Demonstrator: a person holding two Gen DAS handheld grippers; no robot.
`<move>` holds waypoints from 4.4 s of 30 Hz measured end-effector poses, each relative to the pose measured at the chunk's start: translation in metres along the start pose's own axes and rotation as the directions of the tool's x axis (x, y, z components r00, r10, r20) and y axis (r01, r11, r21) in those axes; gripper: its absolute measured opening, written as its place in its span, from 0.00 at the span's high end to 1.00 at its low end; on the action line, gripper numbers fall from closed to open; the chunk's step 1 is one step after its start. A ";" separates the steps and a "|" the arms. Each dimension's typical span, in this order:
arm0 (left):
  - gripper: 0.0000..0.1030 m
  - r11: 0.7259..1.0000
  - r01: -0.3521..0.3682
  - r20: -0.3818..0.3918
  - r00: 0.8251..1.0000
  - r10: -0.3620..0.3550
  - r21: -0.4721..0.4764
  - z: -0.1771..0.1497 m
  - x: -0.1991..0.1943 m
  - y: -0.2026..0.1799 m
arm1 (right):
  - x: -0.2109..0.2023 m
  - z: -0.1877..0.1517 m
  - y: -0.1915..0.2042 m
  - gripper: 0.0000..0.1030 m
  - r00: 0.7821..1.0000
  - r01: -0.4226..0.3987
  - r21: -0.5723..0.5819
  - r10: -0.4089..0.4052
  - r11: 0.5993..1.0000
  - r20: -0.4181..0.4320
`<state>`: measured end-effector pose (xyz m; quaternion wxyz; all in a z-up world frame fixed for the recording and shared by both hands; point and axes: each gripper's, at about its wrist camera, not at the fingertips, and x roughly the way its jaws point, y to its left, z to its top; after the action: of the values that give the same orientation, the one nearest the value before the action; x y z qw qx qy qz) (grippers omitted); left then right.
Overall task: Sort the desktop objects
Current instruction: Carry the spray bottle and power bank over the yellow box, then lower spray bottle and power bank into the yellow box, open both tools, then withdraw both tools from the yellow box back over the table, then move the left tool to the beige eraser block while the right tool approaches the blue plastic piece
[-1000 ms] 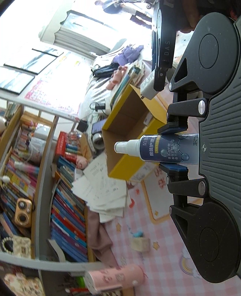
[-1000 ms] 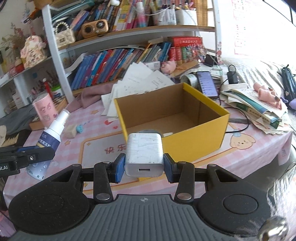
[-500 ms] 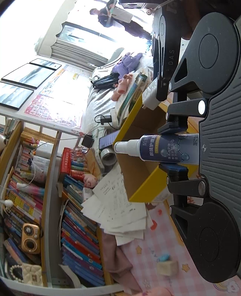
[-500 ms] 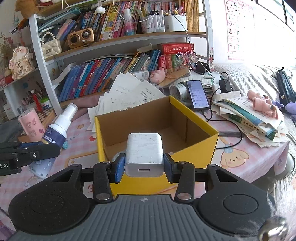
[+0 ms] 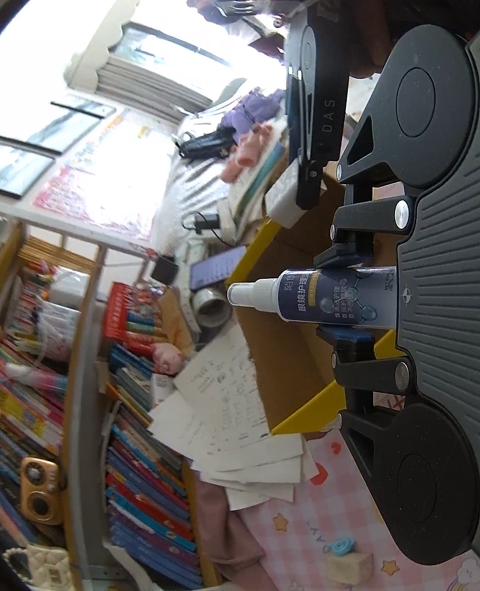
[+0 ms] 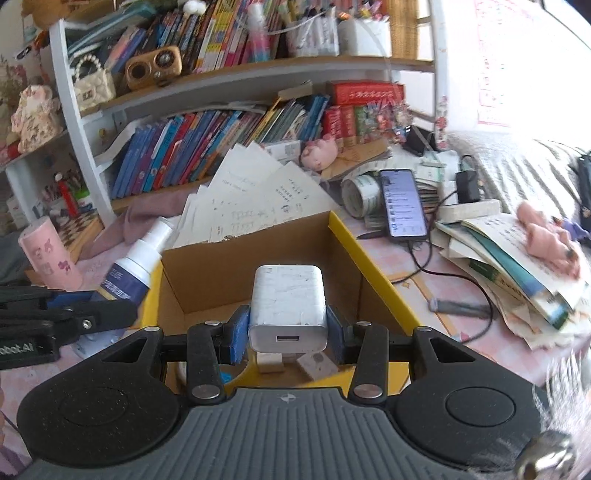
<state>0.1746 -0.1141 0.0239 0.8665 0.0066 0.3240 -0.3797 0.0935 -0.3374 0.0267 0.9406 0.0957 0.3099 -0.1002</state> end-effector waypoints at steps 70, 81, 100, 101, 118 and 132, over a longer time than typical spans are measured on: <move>0.35 0.962 -0.273 0.038 0.961 0.273 -0.009 -0.029 -0.009 -0.016 | 0.044 -0.004 0.016 0.51 0.990 -0.129 -0.117 0.121 0.985 -0.077; 0.34 0.936 -0.350 0.022 0.936 0.350 0.015 -0.071 -0.063 -0.002 | -0.003 -0.046 0.061 0.49 0.995 -0.085 -0.119 0.078 0.989 -0.065; 0.30 0.921 -0.388 -0.061 0.920 0.388 -0.003 -0.137 -0.143 0.029 | -0.051 -0.111 0.141 0.45 0.990 -0.116 -0.096 0.107 0.989 -0.090; 0.24 0.919 -0.395 -0.065 0.917 0.394 -0.003 -0.140 -0.146 0.030 | -0.051 -0.112 0.145 0.44 0.989 -0.123 -0.101 0.113 0.987 -0.093; 0.17 0.877 -0.474 -0.087 0.880 0.467 -0.079 -0.163 -0.185 0.056 | -0.047 -0.118 0.203 0.41 0.968 -0.226 -0.211 0.195 0.951 -0.158; 0.16 0.852 -0.510 -0.129 0.859 0.496 -0.117 -0.162 -0.178 0.078 | -0.022 -0.111 0.223 0.40 0.950 -0.284 -0.258 0.235 0.923 -0.205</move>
<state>0.0465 0.0991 -0.0220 0.9174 0.0449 0.3785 -0.1142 0.0691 -0.0928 -0.0216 0.9195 0.0078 0.3849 0.0800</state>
